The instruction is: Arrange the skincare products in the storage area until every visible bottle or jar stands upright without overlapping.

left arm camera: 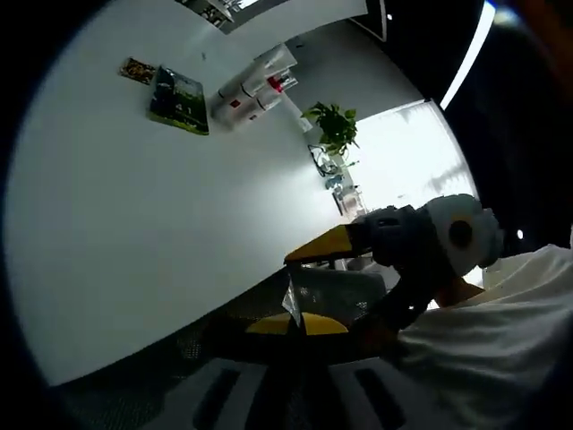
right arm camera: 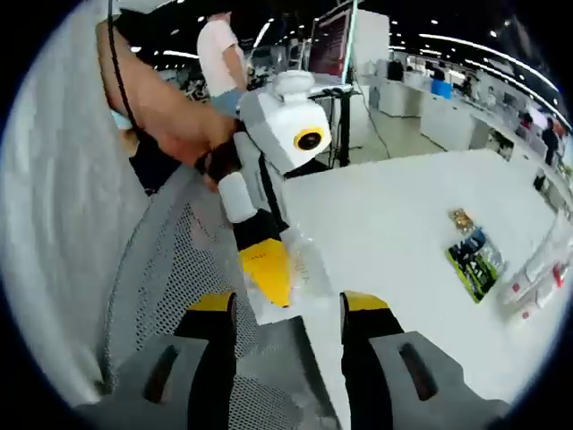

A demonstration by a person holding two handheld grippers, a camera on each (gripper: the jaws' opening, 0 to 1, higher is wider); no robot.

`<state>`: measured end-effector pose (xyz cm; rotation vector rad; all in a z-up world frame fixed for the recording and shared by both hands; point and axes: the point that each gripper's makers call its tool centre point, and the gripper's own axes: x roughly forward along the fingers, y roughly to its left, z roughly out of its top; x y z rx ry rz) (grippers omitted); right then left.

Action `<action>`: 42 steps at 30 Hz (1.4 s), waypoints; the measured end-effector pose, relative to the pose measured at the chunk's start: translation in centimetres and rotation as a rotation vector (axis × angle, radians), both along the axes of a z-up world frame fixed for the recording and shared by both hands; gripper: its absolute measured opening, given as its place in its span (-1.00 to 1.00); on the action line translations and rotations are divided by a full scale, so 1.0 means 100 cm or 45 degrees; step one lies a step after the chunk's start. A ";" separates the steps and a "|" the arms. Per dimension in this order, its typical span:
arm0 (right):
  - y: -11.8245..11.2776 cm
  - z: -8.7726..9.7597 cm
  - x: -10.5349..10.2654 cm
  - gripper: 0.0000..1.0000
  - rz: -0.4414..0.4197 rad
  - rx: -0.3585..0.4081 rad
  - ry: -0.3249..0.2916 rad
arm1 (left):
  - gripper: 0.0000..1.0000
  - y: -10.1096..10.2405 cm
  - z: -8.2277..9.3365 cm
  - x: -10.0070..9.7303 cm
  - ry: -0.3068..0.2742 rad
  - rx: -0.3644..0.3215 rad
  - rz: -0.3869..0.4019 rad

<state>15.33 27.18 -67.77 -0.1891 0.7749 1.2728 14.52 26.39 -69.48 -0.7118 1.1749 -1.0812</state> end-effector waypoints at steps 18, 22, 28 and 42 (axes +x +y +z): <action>0.002 0.024 -0.007 -1.00 -0.393 0.584 0.716 | -0.97 0.000 0.039 0.007 0.010 -0.321 0.029; 0.001 0.025 -0.008 -1.00 -0.400 0.587 0.775 | -0.89 0.000 0.038 0.010 0.035 -0.318 0.051; -0.003 0.027 -0.008 -1.00 -0.440 0.634 0.934 | -0.90 0.012 0.043 0.026 0.021 -0.367 0.170; -0.012 0.028 0.002 -1.00 -0.484 0.716 0.963 | -0.96 0.019 0.044 0.034 -0.063 -0.354 0.210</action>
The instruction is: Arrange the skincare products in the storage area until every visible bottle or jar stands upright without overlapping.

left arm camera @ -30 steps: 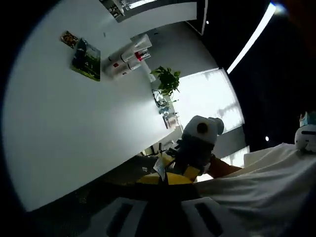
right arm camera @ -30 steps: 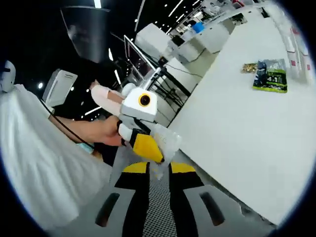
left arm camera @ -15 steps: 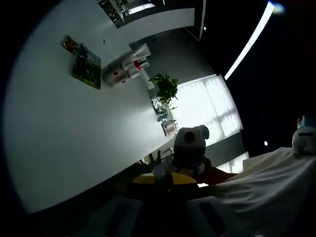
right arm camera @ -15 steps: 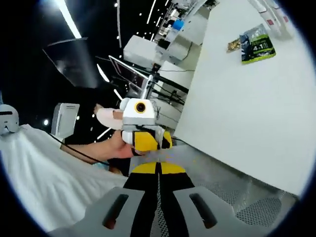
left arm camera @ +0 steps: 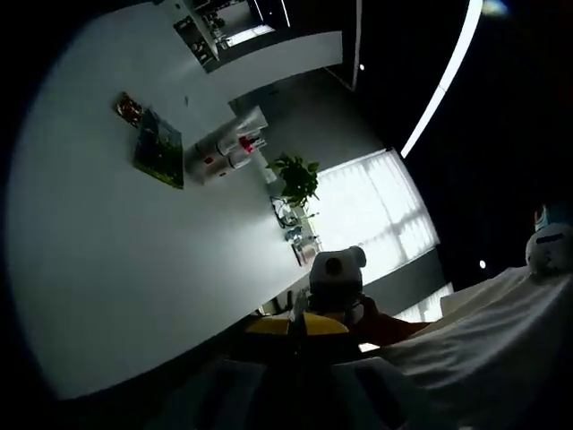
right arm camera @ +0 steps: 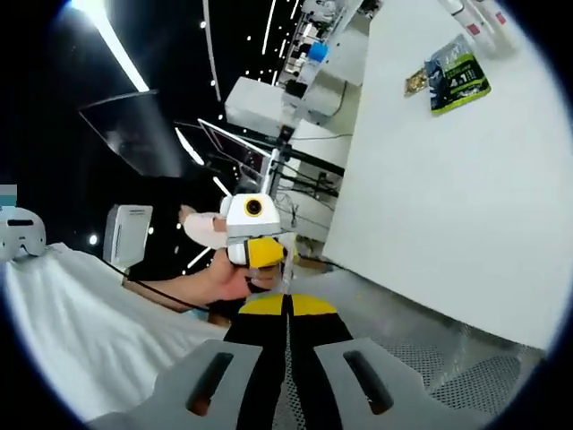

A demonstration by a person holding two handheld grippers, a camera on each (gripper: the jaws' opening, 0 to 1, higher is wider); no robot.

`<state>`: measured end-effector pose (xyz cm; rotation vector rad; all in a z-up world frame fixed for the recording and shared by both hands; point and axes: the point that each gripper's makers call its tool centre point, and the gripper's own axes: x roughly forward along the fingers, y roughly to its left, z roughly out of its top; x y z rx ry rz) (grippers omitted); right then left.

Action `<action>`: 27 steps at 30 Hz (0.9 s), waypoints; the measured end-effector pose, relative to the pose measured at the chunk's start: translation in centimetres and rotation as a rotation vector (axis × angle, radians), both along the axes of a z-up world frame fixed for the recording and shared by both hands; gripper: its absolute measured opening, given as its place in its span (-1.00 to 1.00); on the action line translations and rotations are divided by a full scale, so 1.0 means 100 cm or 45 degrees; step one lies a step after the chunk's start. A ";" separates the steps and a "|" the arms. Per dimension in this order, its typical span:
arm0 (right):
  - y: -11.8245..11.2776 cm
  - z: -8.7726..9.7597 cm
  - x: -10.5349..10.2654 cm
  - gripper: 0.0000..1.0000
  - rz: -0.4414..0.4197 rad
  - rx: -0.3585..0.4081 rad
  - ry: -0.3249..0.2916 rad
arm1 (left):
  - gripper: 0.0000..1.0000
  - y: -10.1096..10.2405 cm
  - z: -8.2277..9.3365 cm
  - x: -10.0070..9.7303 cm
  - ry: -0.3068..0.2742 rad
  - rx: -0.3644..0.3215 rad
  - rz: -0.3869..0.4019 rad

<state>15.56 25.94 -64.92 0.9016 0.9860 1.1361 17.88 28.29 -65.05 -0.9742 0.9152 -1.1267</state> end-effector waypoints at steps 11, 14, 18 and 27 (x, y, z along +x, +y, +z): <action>0.008 0.014 -0.004 -0.98 0.020 0.079 -0.082 | -0.99 0.002 0.016 0.003 0.031 -0.124 0.026; 0.013 0.009 -0.003 -0.96 0.023 0.070 -0.072 | -0.99 -0.004 0.015 -0.004 0.047 -0.125 -0.030; 0.010 0.012 -0.002 -1.00 0.023 0.108 -0.056 | -0.97 -0.003 0.017 -0.003 0.097 -0.170 -0.023; 0.001 0.011 0.011 -1.00 -0.079 0.134 0.001 | -0.95 -0.009 0.005 -0.012 0.076 -0.081 -0.089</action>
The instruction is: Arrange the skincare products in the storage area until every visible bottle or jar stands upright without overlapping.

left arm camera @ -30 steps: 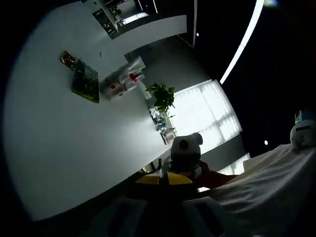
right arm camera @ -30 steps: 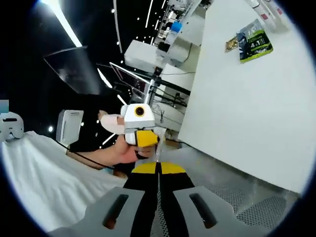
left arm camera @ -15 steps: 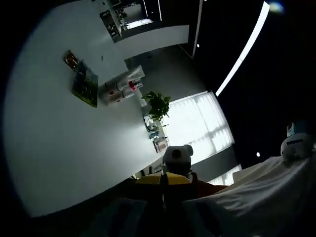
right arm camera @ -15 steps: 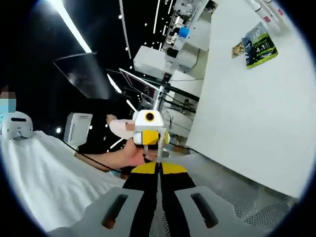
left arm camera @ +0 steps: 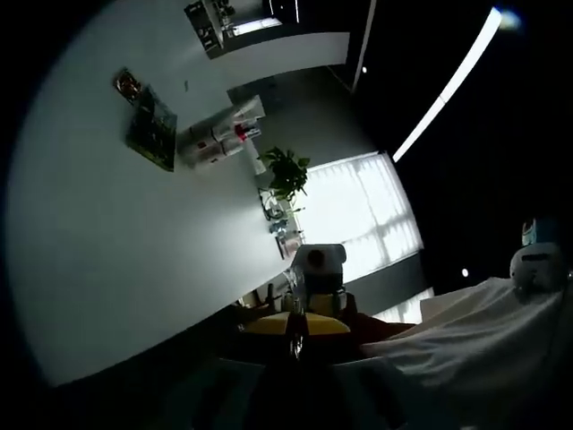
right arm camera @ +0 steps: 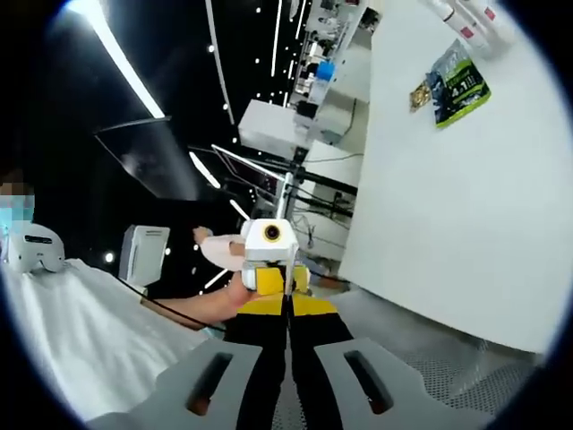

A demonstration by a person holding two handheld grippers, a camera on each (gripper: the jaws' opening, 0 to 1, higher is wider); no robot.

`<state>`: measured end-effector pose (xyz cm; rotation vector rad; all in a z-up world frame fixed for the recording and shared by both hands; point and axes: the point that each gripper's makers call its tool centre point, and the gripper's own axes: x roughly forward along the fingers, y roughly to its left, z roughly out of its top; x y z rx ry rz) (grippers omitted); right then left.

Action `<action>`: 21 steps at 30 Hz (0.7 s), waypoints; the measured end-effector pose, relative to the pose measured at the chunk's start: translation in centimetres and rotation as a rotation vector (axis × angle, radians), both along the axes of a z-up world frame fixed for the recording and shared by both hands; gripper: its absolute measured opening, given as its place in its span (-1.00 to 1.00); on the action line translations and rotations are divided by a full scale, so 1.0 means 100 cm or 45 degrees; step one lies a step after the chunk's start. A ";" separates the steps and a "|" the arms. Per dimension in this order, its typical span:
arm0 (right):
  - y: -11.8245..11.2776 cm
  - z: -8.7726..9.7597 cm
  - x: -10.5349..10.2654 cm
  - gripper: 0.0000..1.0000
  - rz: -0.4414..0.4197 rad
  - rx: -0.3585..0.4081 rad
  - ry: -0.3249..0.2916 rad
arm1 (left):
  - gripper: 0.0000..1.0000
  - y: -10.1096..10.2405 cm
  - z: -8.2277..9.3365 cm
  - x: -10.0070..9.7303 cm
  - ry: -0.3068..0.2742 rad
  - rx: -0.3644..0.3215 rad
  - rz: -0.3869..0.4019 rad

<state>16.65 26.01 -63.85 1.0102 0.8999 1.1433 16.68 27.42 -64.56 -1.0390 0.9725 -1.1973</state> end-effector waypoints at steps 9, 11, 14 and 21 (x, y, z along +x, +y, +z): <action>-0.009 0.001 0.013 -0.87 -0.089 -0.216 -0.257 | -0.99 -0.001 0.001 -0.002 -0.028 0.040 0.002; -0.014 0.003 0.014 -0.80 -0.088 -0.286 -0.343 | -0.99 -0.001 0.001 0.000 -0.027 0.045 0.011; -0.033 0.001 0.028 -0.63 -0.131 -0.574 -0.657 | -0.99 0.001 -0.002 0.005 -0.004 0.049 0.040; -0.063 -0.021 0.047 -0.19 -0.198 -0.989 -0.921 | -0.99 0.008 -0.006 0.026 0.034 0.082 0.087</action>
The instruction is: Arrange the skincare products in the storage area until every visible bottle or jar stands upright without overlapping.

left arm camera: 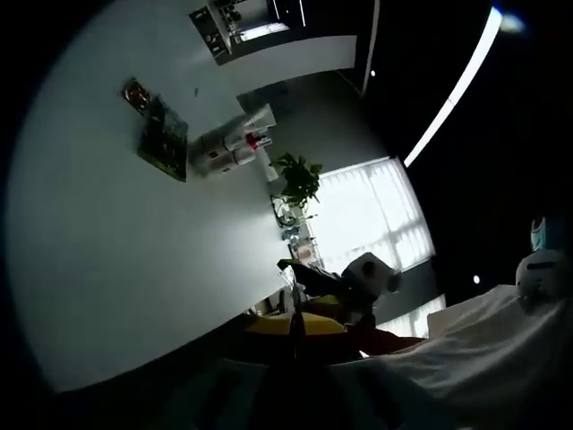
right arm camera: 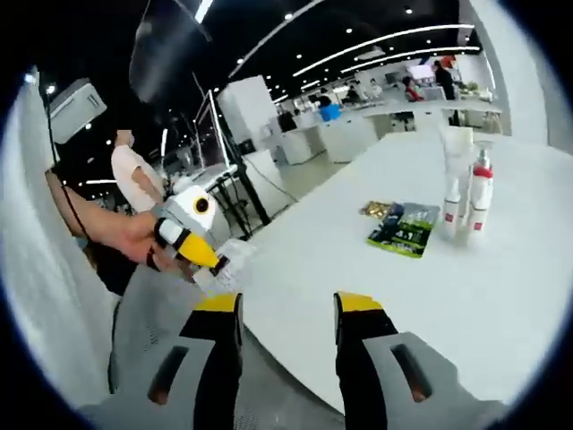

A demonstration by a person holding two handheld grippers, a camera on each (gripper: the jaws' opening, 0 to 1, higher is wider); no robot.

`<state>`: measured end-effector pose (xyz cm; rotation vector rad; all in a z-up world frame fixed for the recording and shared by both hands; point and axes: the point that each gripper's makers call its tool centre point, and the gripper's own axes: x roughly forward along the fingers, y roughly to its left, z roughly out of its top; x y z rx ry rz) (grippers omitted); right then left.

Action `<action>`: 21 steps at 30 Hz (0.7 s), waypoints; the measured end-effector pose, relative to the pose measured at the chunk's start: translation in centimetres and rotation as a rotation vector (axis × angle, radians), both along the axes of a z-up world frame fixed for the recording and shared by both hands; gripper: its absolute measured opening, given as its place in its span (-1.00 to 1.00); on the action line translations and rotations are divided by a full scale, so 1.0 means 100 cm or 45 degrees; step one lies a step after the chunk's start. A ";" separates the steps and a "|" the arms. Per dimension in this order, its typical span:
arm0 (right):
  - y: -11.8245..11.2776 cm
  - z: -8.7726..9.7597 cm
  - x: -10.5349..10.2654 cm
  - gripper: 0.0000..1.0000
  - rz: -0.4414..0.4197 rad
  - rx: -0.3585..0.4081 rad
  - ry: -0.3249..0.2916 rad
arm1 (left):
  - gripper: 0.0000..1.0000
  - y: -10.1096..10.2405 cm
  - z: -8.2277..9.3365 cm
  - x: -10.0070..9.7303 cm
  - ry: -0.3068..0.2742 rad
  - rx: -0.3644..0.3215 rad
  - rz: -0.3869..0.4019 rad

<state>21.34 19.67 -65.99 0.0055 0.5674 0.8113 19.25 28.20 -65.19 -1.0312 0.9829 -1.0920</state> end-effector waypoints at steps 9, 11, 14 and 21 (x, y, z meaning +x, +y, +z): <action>-0.016 -0.013 0.007 -0.31 -0.029 -0.318 -0.192 | -0.99 0.021 -0.009 0.053 -0.003 0.127 0.029; -0.016 -0.013 0.011 -0.27 -0.052 -0.329 -0.221 | -0.99 0.024 -0.010 0.067 -0.016 0.152 0.023; -0.014 -0.014 0.014 -0.27 -0.037 -0.378 -0.267 | -0.99 0.028 -0.013 0.088 -0.020 0.183 0.018; -0.006 -0.024 0.009 -0.15 0.026 -0.384 -0.213 | -0.99 0.035 -0.030 0.133 -0.003 0.266 0.056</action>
